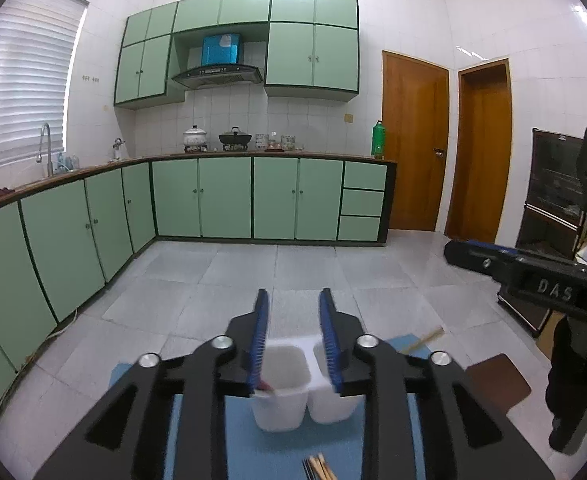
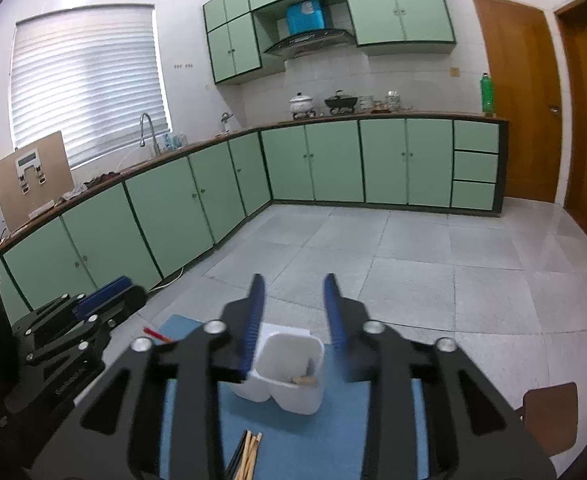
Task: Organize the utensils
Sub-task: 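Move both open tools back to the remaining chopsticks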
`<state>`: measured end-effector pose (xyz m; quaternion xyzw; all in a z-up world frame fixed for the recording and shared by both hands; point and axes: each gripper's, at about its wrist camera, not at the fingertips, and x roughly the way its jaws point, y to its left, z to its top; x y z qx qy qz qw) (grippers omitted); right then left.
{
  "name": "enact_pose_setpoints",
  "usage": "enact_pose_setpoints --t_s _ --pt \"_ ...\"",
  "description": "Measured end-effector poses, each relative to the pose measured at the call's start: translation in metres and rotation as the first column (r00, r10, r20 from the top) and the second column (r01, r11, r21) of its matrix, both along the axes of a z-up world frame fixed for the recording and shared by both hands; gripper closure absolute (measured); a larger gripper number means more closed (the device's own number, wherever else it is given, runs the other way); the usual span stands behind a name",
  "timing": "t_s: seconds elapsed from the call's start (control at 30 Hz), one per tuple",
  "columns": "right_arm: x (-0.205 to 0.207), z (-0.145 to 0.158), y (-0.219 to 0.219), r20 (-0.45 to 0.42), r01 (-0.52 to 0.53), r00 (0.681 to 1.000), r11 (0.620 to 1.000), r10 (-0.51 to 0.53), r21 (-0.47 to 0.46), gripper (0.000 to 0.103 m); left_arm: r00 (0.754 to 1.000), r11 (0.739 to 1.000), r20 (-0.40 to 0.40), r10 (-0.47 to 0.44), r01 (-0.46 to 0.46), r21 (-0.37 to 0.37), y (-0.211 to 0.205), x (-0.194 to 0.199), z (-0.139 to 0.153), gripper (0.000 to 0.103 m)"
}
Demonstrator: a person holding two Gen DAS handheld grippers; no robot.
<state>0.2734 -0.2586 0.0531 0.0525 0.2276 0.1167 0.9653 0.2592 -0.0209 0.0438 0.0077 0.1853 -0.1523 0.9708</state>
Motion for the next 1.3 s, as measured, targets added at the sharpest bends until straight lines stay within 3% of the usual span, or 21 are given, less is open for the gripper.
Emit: enact_pose_setpoints --t_s 0.2,0.37,0.6,0.73,0.93,1.3 --pt "-0.062 -0.038 -0.005 -0.034 0.013 0.999 1.000 -0.013 0.000 0.039 0.995 1.000 -0.102 -0.002 0.001 -0.014 0.014 -0.050 -0.037 0.056" --pt "-0.113 -0.096 0.004 -0.141 0.017 0.990 1.000 -0.019 -0.012 0.035 0.972 1.000 -0.233 0.019 -0.015 0.017 0.024 -0.088 -0.089 0.053" --pt "-0.166 -0.164 0.032 -0.272 0.003 0.962 0.999 -0.016 -0.048 0.035 0.930 0.996 -0.367 0.033 0.001 0.091 0.024 -0.126 -0.150 0.052" --pt "-0.186 -0.187 0.047 -0.320 -0.024 0.947 0.997 -0.002 -0.077 0.035 0.913 0.996 -0.406 0.036 0.003 0.094 0.024 -0.138 -0.166 0.051" --pt "-0.200 -0.202 0.054 -0.358 -0.045 0.934 0.995 0.011 -0.089 0.038 0.899 0.993 -0.437 0.037 0.017 0.120 0.018 -0.149 -0.185 0.049" --pt "-0.204 -0.219 0.064 -0.414 -0.111 0.908 0.990 0.066 -0.086 0.058 0.882 0.988 -0.467 0.071 0.002 0.154 0.018 -0.153 -0.201 0.047"
